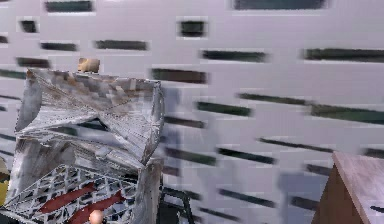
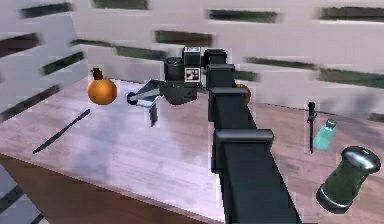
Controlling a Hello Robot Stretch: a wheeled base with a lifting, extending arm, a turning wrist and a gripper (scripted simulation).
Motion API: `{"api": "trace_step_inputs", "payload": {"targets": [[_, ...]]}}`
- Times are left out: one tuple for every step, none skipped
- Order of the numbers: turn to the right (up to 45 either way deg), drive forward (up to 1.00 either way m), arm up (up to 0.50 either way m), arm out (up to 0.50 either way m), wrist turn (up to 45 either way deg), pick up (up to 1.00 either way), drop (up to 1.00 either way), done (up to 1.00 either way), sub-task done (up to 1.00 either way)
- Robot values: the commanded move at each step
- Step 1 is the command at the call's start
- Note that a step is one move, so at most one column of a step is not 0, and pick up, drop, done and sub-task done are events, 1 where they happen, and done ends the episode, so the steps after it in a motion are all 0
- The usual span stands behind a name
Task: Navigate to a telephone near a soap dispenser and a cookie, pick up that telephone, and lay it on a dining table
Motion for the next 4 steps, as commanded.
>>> {"api": "trace_step_inputs", "payload": {"targets": [[0.0,0.00,0.00,0.00,-45.0,0.00,0.00,0.00,0.00],[0.0,0.00,0.00,0.00,-45.0,0.00,0.00,0.00,0.00],[0.0,0.00,0.00,0.00,-6.0,0.00,0.00,0.00,0.00],[0.0,0.00,0.00,-0.28,0.0,0.00,0.00,0.00,0.00]]}}
